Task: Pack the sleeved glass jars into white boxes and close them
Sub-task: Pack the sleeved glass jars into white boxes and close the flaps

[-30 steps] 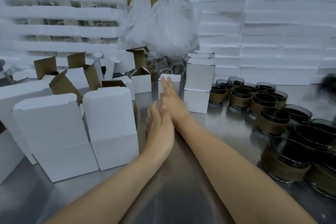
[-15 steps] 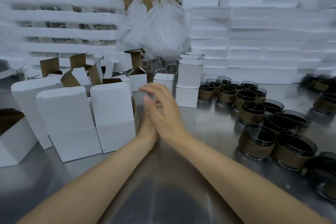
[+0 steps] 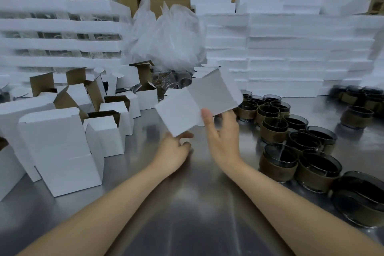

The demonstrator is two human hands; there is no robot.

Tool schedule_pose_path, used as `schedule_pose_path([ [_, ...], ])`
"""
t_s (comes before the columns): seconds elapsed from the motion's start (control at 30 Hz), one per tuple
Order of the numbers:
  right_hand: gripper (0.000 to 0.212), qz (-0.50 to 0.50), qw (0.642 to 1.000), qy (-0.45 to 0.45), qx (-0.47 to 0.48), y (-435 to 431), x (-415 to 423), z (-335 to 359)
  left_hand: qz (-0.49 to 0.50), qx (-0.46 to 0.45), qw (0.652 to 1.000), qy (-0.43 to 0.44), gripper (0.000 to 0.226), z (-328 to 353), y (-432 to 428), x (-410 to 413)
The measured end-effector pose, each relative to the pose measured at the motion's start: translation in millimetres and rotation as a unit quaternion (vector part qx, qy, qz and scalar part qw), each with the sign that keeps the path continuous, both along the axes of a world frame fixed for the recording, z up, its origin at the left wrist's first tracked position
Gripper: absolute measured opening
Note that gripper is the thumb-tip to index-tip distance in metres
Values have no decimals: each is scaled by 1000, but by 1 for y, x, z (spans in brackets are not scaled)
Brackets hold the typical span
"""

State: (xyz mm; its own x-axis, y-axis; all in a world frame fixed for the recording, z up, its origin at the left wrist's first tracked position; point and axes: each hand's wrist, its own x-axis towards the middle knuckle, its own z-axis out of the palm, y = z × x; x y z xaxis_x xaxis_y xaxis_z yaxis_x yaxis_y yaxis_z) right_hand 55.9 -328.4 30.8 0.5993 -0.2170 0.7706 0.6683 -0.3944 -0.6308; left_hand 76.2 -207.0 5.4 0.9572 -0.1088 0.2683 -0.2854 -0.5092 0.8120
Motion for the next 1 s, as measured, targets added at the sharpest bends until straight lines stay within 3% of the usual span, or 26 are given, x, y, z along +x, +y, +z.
schedule_pose_path([
  [0.13,22,-110,994,-18,-7,-22,4,-2,28,22,999,3,56,-3,4,3],
  [0.3,10,-224,952,-72,-194,-18,4,-4,22,-50,998,-20,84,-4,1,-1],
  [0.5,28,-108,959,-69,-252,-10,6,-10,-35,-64,997,-34,55,-3,-1,-2],
  [0.63,31,-34,982,-92,-163,-9,1,-8,16,-141,990,-12,44,-3,2,3],
  [0.7,38,-52,993,-56,-90,-11,2,-5,72,-154,985,-9,41,-4,4,6],
  [0.77,43,-51,997,36,-48,-14,3,-5,104,-151,983,-9,39,-5,6,8],
  [0.87,39,-17,989,133,-68,-18,8,-10,96,-147,984,-17,38,-5,5,8],
  [1.0,28,-8,985,124,-123,-14,9,-14,50,-154,987,-16,31,-6,4,8],
])
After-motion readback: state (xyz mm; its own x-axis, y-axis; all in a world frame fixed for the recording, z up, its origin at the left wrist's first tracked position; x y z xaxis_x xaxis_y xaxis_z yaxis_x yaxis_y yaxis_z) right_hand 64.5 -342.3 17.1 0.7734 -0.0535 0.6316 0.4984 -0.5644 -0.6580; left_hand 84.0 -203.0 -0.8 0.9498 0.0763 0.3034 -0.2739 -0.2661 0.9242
